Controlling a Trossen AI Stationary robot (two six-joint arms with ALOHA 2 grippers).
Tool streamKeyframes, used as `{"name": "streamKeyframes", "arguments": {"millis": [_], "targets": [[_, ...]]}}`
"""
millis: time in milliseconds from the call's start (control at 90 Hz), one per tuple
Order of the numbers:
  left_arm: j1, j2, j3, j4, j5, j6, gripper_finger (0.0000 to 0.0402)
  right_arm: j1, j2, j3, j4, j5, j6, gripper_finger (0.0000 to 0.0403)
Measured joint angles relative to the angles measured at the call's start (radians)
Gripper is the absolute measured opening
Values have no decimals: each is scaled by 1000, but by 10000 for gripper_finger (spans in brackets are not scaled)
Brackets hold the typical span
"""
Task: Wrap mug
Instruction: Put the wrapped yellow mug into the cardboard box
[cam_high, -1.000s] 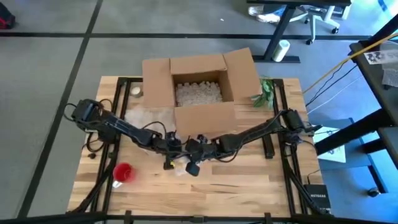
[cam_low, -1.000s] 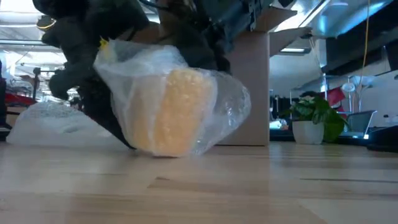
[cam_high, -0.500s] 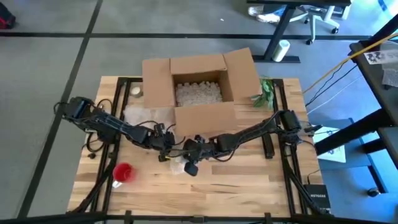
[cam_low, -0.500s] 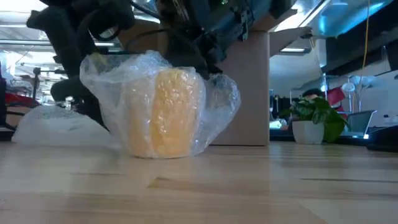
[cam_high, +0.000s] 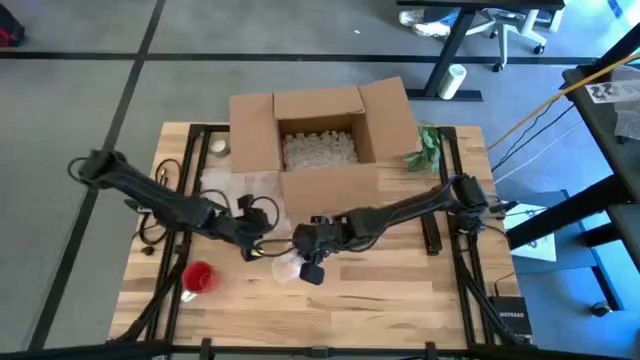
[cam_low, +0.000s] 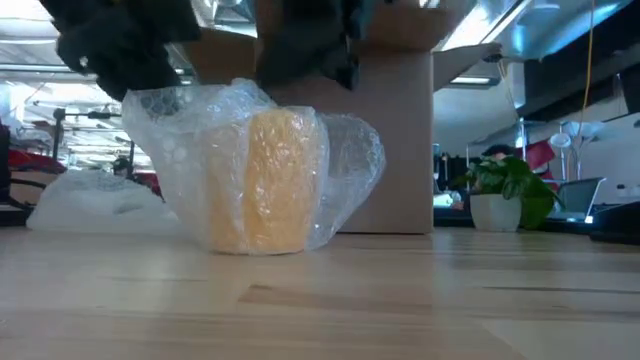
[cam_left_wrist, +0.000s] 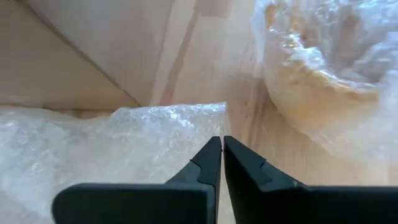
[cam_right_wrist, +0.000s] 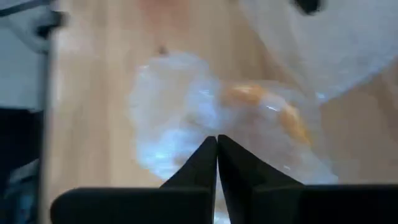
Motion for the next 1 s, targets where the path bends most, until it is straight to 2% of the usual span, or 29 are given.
{"name": "streamKeyframes", "arguments": {"millis": [178,433,544,678,1000], "targets": [[-55,-52,0,-24,-52,-36,0,1,3,66,-53,-109,-40,19],[-75,-55,0,-27,-65,-72,0,8,39,66,-133,-129,-64,117],[-75,-55,0,-28,-67,-85,0,10,56,67,-119,-133,-111,145],[-75,-55,0,-34,-67,-108,0,10,73,67,-129,-130,-147,153],[-82,-55,-1,-48,-67,-134,0,9,166,74,-124,-41,-240,149]]}}
